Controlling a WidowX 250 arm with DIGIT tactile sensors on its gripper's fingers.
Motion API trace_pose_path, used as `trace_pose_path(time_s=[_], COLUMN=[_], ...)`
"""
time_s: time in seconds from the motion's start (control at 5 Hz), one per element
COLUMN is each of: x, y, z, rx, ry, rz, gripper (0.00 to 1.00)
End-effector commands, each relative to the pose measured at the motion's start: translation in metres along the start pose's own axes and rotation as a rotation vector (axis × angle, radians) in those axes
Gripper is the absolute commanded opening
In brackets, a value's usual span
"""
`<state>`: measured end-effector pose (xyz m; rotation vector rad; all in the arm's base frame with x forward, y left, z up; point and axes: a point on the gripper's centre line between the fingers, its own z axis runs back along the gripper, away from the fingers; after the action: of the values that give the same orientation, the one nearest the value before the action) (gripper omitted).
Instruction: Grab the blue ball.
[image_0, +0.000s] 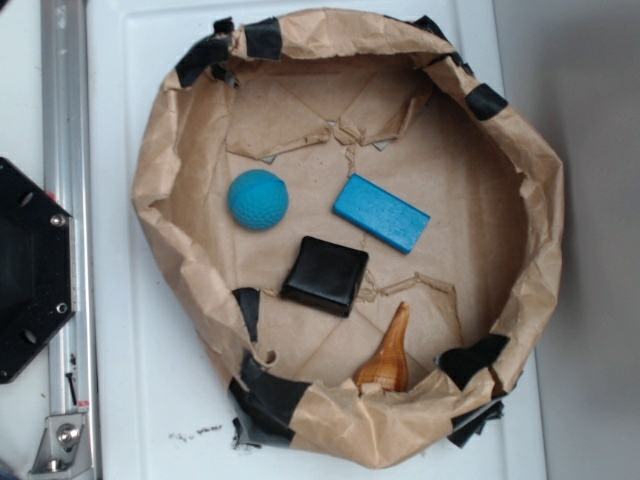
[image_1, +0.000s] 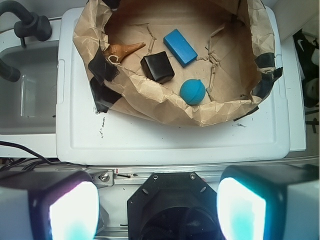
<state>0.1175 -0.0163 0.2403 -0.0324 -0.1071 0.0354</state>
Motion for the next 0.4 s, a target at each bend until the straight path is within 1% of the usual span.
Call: trace_pose_path(time_s=[0.0,0.2], x=[0.0,0.044], y=[0.0,0.016], z=[0.0,-0.019], rx=[0.0,-0.255], ry=[0.0,-0.006], rz=[0.0,-0.128], gripper=[1.0,1.0])
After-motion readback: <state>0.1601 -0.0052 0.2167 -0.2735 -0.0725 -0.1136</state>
